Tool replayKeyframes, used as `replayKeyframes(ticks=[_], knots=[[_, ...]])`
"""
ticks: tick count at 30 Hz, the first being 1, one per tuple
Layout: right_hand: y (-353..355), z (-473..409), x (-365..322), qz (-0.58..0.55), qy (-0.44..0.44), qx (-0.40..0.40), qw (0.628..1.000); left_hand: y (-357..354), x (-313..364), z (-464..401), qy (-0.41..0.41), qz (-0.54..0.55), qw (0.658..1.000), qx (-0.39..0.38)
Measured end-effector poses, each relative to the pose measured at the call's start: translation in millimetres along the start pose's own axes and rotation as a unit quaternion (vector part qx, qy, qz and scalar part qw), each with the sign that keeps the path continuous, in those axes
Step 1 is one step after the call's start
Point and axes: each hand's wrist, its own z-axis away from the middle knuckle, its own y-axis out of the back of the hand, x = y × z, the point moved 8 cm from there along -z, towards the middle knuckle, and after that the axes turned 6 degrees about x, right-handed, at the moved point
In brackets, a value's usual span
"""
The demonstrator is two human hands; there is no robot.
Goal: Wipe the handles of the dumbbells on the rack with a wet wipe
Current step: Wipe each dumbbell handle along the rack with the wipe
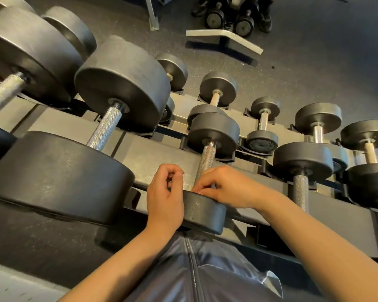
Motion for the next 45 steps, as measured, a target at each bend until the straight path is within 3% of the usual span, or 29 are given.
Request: replayKeyframes(ticks=[7,13,18,26,28,33,37,42,45], knots=[[13,-30,-13,0.324,0.047,0.003,0.945,2,-1,1,0.009,0.001,1.000,0.008],[41,-49,4,0.434,-0.007,0.033,0.900,4,0,2,0.010,0.005,1.000,0.020],[32,-54,10,0.396,-0.029,-0.001,0.918,5,0,2,0.009,0.005,1.000,0.024],[-9,-26,-29,0.265,0.125,-0.139,0.946,6,0,2,0.011,0.008,0.999,0.032],[-6,-29,-28,0.261,0.128,-0.122,0.949,6,1,2,0.009,0.010,0.999,0.031],[25,-61,-6,0.406,0.087,-0.010,0.910,5,-2,1,0.007,0.009,0.999,0.031],[26,-62,7,0.421,0.091,-0.029,0.902,6,-2,1,0.008,0.005,1.000,0.030],[31,-39,21,0.243,0.050,-0.079,0.966,5,-3,2,0.006,-0.001,0.999,0.031],[37,-41,20,0.232,0.065,-0.071,0.968,4,-5,1,0.007,0.000,1.000,0.026]])
